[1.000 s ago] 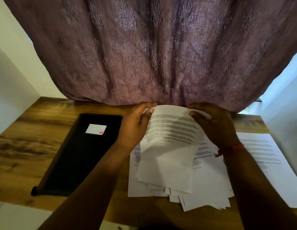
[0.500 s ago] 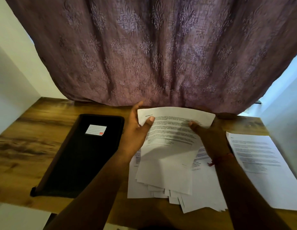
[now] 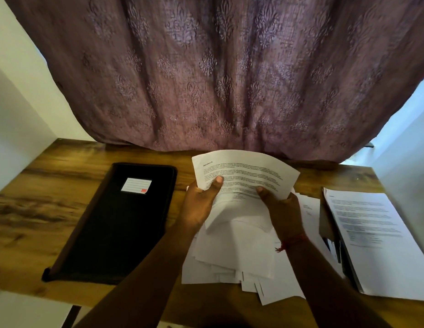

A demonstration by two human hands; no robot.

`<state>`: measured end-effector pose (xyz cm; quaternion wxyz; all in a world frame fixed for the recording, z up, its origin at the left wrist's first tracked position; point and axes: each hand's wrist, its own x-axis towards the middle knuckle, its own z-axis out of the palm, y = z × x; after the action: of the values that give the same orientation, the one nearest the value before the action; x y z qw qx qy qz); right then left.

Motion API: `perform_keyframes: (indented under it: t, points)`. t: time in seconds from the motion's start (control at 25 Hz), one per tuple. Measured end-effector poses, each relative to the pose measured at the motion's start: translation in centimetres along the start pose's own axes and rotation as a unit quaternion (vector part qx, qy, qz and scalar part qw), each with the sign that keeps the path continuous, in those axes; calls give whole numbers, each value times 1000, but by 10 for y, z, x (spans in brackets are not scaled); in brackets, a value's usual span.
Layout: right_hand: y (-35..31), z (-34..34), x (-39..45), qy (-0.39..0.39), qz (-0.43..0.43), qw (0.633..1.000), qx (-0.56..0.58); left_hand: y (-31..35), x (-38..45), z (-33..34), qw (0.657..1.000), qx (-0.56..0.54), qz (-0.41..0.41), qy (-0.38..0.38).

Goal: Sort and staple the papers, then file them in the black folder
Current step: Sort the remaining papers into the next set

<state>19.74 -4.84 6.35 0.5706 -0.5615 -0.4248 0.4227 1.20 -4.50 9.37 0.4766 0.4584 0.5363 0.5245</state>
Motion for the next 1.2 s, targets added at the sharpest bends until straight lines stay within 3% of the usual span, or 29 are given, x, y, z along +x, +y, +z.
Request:
perform_keyframes:
  t: [0.36, 0.52, 0.64, 0.84, 0.96, 1.12, 1.2]
  points:
    - [8, 0, 0, 0, -28, 999, -39, -3, 1, -4, 999, 48, 12, -17]
    - [-6, -11, 10, -8, -71, 994, -82, 5, 8, -11, 998, 20, 55, -25]
    - [-40, -21, 23, -20, -143, 985, -95, 25, 14, -20, 989, 52, 137, 4]
    - [-80, -26, 42, -76, -326, 904, -265, 32, 30, -32, 929, 231, 291, 4]
    - [-82, -28, 49, -99, -384, 862, -315, 23, 35, -34, 924, 240, 297, 9]
    - [-82, -30, 47, -101, -372, 873, -298, 26, 31, -37, 931, 221, 288, 21]
    - [-81, -31, 45, -85, -328, 903, -265, 26, 29, -35, 947, 186, 263, 10]
